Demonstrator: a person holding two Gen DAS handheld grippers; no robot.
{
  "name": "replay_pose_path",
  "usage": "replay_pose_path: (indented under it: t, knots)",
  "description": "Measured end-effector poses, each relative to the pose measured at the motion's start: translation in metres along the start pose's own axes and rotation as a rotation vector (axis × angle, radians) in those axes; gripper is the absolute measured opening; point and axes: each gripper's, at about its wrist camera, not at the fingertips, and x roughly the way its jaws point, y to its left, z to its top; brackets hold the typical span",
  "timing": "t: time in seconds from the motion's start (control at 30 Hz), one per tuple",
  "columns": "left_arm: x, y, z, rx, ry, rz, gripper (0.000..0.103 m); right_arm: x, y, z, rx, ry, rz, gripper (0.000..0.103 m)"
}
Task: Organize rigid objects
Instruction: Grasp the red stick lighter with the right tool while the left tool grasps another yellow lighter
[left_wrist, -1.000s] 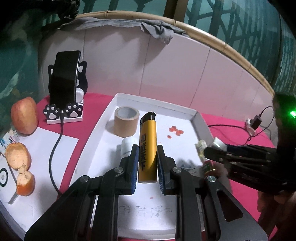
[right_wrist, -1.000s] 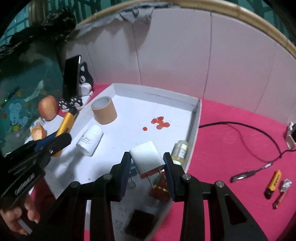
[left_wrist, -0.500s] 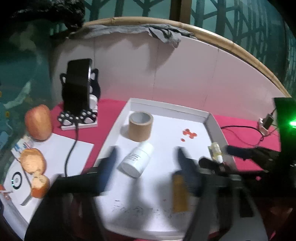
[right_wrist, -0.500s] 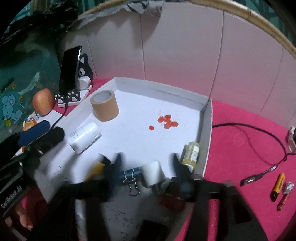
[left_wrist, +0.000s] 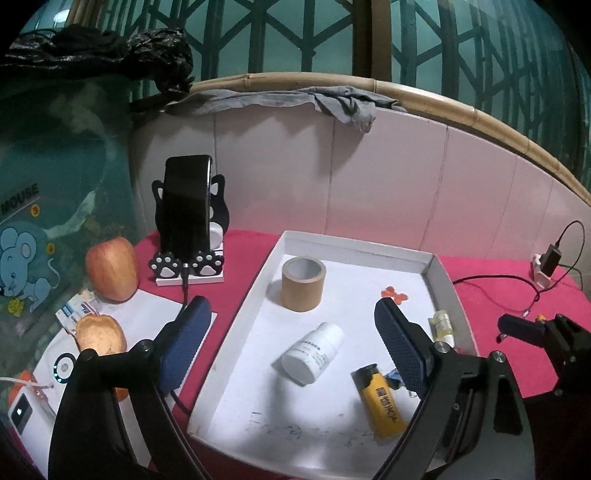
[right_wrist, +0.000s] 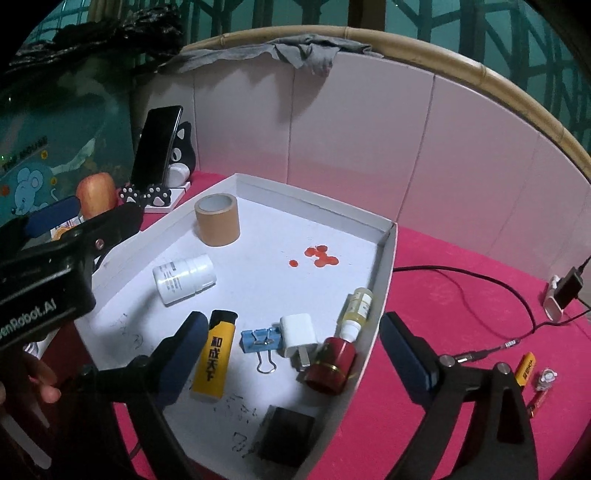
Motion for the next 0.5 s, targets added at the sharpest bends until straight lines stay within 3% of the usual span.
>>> replay_pose_path:
  t: [0.23, 0.5]
  knots:
    - [-0.006, -0.018, 0.0, 0.026, -0.006, -0.039, 0.091, -0.011, -0.034, -0.012, 0.091, -0.011, -0.041, 0.094]
    - [-0.015, -0.069, -0.005, 0.127, 0.003, -0.13, 0.091, -0.028, -0.129, -0.05, 0.279, 0.003, -0.19, 0.094]
